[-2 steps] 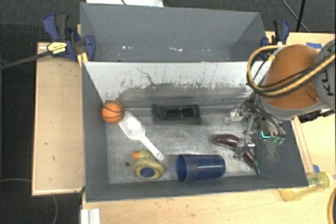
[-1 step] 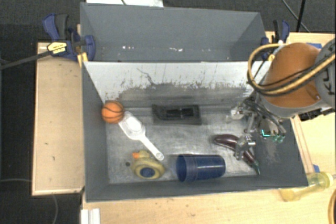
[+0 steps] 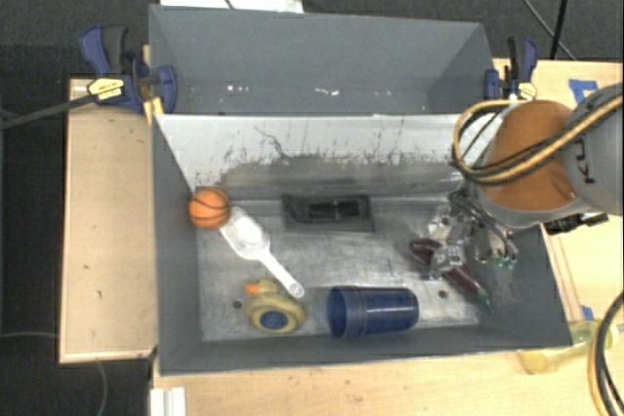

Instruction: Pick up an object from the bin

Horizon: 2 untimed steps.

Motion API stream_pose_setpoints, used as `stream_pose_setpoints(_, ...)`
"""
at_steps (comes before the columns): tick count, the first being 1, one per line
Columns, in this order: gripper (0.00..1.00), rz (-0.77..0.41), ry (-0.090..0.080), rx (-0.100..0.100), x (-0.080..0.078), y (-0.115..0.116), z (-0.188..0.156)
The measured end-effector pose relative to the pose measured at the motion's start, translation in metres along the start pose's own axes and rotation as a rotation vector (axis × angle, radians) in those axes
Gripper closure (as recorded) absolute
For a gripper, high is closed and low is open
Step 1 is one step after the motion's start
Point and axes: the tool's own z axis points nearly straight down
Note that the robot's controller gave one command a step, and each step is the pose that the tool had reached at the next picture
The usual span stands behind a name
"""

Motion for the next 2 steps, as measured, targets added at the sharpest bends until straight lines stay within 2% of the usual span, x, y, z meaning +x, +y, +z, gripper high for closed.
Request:
stream_pose_setpoints(1,1.0,-0.001,0.0,0.0,0.0,0.0,0.0)
stream_pose_setpoints(2,1.0,-0.052,0.007,-0.001,-0.005,-0.001,-0.134)
